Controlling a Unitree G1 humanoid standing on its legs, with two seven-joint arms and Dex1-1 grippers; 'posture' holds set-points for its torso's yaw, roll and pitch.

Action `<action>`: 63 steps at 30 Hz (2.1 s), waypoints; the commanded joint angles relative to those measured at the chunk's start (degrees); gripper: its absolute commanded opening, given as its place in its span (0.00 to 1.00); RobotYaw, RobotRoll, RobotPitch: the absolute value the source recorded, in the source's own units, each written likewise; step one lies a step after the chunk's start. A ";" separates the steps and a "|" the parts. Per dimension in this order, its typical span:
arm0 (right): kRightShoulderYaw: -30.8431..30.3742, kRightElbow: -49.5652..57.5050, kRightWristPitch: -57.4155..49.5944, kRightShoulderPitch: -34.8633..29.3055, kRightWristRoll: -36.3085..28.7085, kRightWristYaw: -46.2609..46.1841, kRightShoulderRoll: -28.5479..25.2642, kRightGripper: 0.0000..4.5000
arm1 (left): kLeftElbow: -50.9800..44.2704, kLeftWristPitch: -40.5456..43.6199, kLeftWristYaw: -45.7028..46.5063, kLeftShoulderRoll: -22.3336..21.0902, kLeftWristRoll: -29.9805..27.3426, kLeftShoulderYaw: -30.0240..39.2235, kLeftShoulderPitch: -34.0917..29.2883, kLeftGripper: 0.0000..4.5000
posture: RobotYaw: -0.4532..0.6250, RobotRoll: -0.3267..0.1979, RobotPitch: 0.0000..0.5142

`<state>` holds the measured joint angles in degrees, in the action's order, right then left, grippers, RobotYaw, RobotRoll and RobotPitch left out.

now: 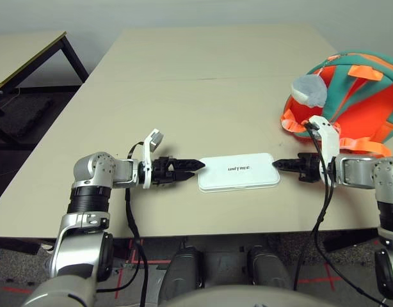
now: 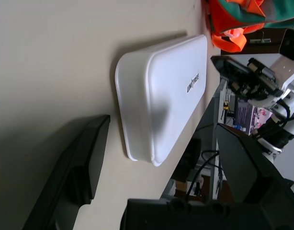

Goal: Put the pencil case into the backpack and zip it.

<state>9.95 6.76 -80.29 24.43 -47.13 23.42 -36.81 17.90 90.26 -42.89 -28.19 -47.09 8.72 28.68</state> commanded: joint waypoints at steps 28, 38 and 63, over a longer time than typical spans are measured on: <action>-8.91 3.97 -2.00 -1.37 6.54 2.79 6.02 0.00 | 0.04 0.91 2.58 1.90 2.36 -1.14 -3.08 1.00 | 0.43 0.62 0.09; -8.83 4.15 -1.71 -0.24 7.72 2.41 8.75 0.00 | -1.45 1.65 1.04 1.02 1.47 -2.37 -3.41 0.96 | 0.43 0.62 0.08; 15.99 36.34 -7.09 -7.00 14.15 -12.35 11.10 0.99 | -10.03 -0.91 0.04 -5.26 -2.61 6.83 4.56 0.30 | 0.33 0.62 0.09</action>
<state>23.66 38.99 -84.78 17.91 -34.41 13.97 -27.56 7.89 88.85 -43.24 -32.88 -49.58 14.73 32.36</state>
